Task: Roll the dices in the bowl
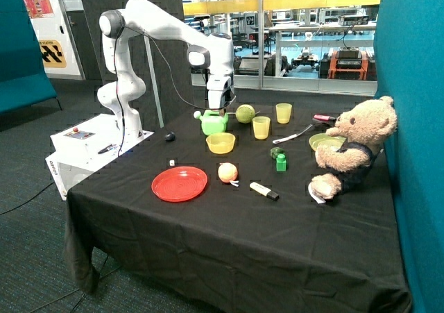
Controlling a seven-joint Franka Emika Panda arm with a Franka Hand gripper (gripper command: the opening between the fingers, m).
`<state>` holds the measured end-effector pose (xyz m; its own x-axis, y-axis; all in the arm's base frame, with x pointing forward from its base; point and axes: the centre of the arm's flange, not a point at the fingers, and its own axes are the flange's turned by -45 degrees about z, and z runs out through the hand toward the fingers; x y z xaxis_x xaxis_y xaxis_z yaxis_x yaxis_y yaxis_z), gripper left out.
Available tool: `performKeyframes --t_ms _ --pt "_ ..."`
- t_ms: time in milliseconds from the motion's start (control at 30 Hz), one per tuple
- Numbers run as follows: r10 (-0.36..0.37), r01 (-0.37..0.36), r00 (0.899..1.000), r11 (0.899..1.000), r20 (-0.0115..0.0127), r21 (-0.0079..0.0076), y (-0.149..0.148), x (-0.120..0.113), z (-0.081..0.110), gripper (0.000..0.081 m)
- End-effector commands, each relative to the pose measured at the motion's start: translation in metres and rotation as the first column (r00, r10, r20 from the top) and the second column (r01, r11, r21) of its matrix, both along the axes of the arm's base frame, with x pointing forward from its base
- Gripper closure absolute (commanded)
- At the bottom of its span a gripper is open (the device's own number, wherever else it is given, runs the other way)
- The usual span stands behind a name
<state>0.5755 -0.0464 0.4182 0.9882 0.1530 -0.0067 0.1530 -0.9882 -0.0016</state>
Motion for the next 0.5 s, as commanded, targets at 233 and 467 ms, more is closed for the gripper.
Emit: performKeyframes --t_ms 233,467 --pt "-0.007 0.007 1.0 1.0 0.0069 -0.0005 -0.0053 -0.0069 -0.0098 0.0233" --pt "-0.007 0.007 1.0 1.0 0.0069 -0.0005 -0.0095 -0.0129 -0.0102 0.0266"
